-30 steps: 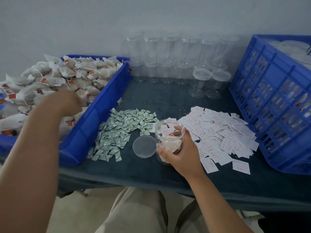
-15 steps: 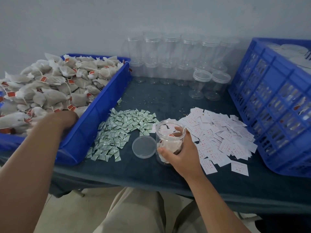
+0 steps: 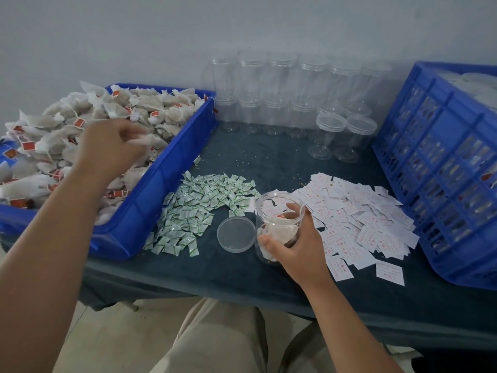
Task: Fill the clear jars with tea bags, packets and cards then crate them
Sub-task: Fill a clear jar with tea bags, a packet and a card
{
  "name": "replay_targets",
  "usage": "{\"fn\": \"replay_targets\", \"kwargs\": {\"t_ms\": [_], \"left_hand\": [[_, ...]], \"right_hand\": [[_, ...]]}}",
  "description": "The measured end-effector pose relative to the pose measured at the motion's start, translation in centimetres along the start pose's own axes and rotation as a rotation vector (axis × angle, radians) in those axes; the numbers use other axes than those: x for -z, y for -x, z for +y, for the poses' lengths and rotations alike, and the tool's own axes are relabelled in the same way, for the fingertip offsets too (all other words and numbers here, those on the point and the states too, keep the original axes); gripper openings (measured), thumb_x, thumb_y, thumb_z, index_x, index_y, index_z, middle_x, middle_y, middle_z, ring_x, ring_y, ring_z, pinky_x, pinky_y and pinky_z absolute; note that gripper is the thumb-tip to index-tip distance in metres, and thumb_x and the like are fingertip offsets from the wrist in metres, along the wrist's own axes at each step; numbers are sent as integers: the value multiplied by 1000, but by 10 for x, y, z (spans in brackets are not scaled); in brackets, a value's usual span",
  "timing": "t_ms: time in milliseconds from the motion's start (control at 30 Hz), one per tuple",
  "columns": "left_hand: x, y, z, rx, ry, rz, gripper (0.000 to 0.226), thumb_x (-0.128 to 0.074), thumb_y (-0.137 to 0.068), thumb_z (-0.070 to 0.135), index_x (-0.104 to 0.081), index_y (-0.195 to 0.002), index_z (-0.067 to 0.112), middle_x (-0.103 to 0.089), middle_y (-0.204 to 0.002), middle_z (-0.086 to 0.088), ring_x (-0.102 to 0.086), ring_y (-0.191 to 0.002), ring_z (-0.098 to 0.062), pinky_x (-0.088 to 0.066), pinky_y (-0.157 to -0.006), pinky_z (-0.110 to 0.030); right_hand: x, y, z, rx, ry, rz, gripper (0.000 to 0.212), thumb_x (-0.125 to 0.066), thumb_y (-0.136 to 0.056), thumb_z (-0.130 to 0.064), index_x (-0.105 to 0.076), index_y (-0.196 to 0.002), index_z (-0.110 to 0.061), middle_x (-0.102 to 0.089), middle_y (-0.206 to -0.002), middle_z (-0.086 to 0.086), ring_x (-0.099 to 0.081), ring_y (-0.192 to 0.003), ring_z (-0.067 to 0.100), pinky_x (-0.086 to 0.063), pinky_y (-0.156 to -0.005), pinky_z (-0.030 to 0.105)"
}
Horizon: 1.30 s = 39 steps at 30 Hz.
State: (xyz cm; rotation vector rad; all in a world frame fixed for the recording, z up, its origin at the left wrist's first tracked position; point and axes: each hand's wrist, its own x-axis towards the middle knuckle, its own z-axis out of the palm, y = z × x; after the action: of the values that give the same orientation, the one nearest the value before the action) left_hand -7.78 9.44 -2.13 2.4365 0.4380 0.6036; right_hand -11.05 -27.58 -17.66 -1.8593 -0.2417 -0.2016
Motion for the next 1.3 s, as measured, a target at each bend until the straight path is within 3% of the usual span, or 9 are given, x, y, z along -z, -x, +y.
{"fn": "replay_targets", "kwargs": {"t_ms": [100,400,533,667,800,900,1000,1133,1300], "left_hand": [[4,19,45,-93,262,2,28,-80,-79,13,-79,-98,33,-75,-89,16,-67,-79,9,-57,-74,-18],[-54,85,146,-311,624,-296,17,-84,-87,20,-78,-99,30,-77,-89,13,-70,-79,0,-59,-75,-18],[-88,99,151,-426,300,-470,20,-73,-94,25,-69,-109,37,-68,-92,16,-65,-81,1,-49,-68,-11],[-100,109,147,-613,-172,-559,18,-63,-96,32,-72,-109,40,-64,-115,17,-61,-105,-7,-54,-88,-35],[-102,118,155,-691,-376,-767,31,-42,-103,22,-73,-105,28,-69,-95,12,-61,-90,-16,-49,-81,-36],[-100,118,158,-696,-493,-910,32,-39,-105,19,-70,-99,20,-70,-93,3,-63,-90,-20,-51,-92,-44],[-92,107,154,-638,-270,-947,27,-46,-107,25,-73,-105,23,-72,-100,8,-62,-91,-11,-52,-92,-36],[-85,80,123,-355,148,-548,9,-66,-99,39,-75,-101,41,-74,-94,26,-66,-89,9,-50,-77,-17],[-103,54,52,-122,-451,-636,25,-70,-96,41,-70,-120,36,-69,-128,7,-64,-112,-16,-53,-97,-38]], "right_hand": [[1,0,-1,3,-5,3,86,-87,-66,-71,-48,-139,-45,-62,-127,-36,-64,-118,-7,-56,-89,14],[-1,2,-6,21,-3,4,80,-86,-70,-71,-51,-137,-46,-69,-123,-28,-70,-113,-1,-58,-87,18],[-1,2,-7,18,7,15,66,-88,-72,-67,-54,-125,-46,-71,-118,-21,-72,-109,5,-61,-88,28],[-1,0,-3,43,-13,-11,68,-89,-77,-58,-56,-132,-36,-71,-124,-15,-71,-114,11,-62,-89,36],[0,0,-1,76,26,-35,75,-92,-73,-55,-54,-135,-39,-68,-126,-21,-68,-116,6,-60,-89,28],[1,3,-4,72,59,-39,68,-91,-65,-62,-52,-118,-47,-69,-112,-24,-70,-101,4,-57,-75,18],[0,3,-6,81,29,-38,65,-93,-68,-60,-53,-118,-47,-71,-111,-18,-73,-102,9,-60,-80,29],[0,4,-9,82,31,-31,82,-92,-68,-61,-48,-136,-52,-66,-131,-26,-67,-123,4,-60,-97,35],[1,5,-8,75,39,-26,83,-90,-67,-62,-51,-138,-44,-64,-132,-31,-65,-124,0,-58,-97,27]]}}
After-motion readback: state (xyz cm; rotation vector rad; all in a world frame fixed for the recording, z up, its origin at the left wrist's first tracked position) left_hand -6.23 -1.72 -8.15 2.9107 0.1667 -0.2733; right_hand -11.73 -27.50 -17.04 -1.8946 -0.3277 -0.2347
